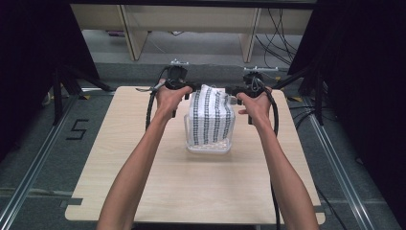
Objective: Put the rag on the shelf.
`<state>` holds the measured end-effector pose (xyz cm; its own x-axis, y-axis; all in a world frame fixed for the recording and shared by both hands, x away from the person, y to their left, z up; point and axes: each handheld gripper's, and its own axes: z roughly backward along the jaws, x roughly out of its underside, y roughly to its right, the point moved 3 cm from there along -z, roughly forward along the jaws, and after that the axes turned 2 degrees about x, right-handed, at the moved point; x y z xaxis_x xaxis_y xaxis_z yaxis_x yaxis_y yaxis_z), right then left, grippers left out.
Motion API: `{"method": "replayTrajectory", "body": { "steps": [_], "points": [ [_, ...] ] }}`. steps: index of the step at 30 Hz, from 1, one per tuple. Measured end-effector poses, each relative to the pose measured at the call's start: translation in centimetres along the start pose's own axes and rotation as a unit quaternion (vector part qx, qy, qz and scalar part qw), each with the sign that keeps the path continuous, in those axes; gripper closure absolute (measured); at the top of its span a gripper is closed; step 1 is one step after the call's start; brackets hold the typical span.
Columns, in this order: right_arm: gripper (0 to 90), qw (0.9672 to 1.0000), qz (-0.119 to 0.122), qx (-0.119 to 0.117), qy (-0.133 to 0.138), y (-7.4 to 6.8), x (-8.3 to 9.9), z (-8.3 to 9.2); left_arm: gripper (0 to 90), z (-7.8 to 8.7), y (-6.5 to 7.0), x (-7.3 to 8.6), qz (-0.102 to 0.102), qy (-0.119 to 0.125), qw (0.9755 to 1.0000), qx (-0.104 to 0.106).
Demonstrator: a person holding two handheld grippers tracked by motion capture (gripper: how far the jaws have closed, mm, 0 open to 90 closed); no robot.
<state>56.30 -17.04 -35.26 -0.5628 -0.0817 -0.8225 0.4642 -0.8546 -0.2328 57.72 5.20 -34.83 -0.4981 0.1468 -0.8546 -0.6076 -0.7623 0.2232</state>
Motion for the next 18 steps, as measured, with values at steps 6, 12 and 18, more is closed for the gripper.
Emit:
{"method": "replayTrajectory", "body": {
  "steps": [6, 12, 18],
  "points": [
    [62.6, 0.9999, 0.006, 0.008, -0.009, -0.1, 0.1, -0.1, 46.7, 0.8, -0.4, 0.0, -0.003, -0.013, 0.9997, -0.019],
    [59.9, 0.9999, 0.007, 0.004, -0.011, -0.2, 0.0, 0.5, 43.9, 2.1, -0.2, 0.0, -0.009, -0.021, 0.9997, -0.006],
    [55.5, 0.9998, 0.020, 0.001, -0.006, -0.5, -0.1, 2.0, 38.6, 3.4, -0.1, 0.8, -0.006, -0.021, 0.9997, 0.003]
  ]
}}
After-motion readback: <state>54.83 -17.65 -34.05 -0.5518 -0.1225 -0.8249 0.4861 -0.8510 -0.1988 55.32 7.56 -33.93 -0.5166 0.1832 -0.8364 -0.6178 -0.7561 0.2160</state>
